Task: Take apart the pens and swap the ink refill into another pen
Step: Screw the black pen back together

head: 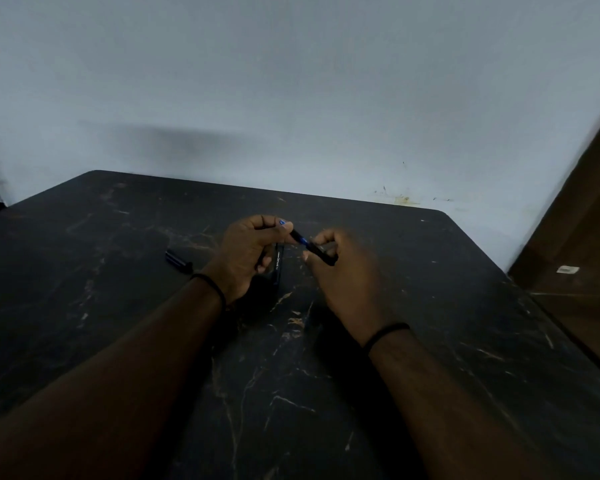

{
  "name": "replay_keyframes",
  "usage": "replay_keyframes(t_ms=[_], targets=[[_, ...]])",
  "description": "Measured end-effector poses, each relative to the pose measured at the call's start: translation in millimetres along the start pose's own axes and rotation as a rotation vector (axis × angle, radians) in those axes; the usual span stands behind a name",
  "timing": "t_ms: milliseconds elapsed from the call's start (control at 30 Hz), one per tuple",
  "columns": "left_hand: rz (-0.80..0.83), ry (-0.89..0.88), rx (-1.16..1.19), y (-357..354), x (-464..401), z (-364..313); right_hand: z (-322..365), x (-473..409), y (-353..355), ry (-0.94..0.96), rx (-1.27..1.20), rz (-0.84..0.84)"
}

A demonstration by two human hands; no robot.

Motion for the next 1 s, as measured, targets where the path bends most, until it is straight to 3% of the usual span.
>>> replay_keyframes(t_ms=[733,1000], targets=[[0.014,-0.002,-0.016,1.0,2.5,-3.5,-0.9,0.5,3.8,0.09,0.069,-0.032],[-0.003,0.004,0.003,0.5,2.3,-2.6,-4.6,-1.0,-0.8,-0.01,0.003,-0.001]])
Point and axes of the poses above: each hand's wrist, its own x-axis away from the middle knuckle, its own y-axis out of the back of the hand, z = x × y, the point moved 1 cm from there along -x, towards the middle knuckle, and after that the axes turned 15 degrees about x, right-handed, at the moved point
